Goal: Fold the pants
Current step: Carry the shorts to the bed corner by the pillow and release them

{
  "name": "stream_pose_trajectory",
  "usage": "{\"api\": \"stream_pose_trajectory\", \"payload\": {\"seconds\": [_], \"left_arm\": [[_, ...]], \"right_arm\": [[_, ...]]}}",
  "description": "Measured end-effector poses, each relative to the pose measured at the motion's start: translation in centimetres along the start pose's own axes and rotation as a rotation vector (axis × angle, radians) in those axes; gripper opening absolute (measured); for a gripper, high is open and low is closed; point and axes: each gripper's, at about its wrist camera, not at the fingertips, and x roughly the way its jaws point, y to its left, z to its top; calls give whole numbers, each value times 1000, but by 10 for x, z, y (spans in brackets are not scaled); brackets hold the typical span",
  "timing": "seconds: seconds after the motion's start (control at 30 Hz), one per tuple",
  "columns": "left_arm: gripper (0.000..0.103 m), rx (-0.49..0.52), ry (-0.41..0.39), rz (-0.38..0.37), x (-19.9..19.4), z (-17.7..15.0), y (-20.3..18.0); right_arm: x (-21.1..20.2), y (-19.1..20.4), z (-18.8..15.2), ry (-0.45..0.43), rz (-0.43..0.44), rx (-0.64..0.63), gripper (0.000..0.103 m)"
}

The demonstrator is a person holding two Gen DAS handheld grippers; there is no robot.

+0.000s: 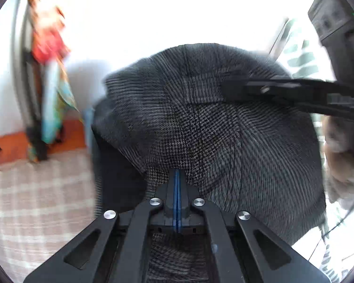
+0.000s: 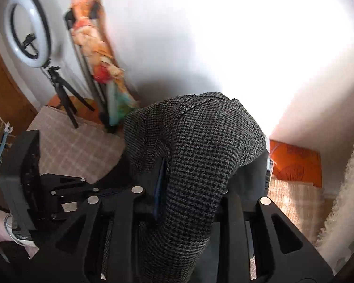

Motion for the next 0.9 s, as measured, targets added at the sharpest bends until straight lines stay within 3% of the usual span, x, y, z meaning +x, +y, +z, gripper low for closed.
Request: {"api": "stream_pose_trajectory", "payload": {"seconds": [0.13, 0.27, 0.4, 0.53, 0.67, 0.73, 0.8, 0.9], "left_arm": [[0, 22, 10, -16, 8, -3, 4], [0, 80, -12, 23, -8, -8, 13], [0, 57, 14, 19, -13, -14, 26], [0, 75, 21, 8, -17, -30, 40], [0, 56, -35, -2, -43, -54, 38], [0, 54, -63, 9, -47, -58, 34], [0, 43, -41, -6, -48, -65, 38], [0, 35, -49, -17, -47, -64, 39]], "right_arm": [[4, -45, -23, -88, 175, 175, 49], [8, -58, -23, -124, 234, 267, 50], [6, -40, -12, -155, 191, 252, 51], [-8, 15, -4, -193, 8, -16, 33], [-5, 29, 16, -212, -28, -148, 30], [22, 12, 26, -122, -77, -132, 33], [39, -11, 22, -37, -120, -50, 40], [12, -38, -2, -118, -44, 73, 50]]}}
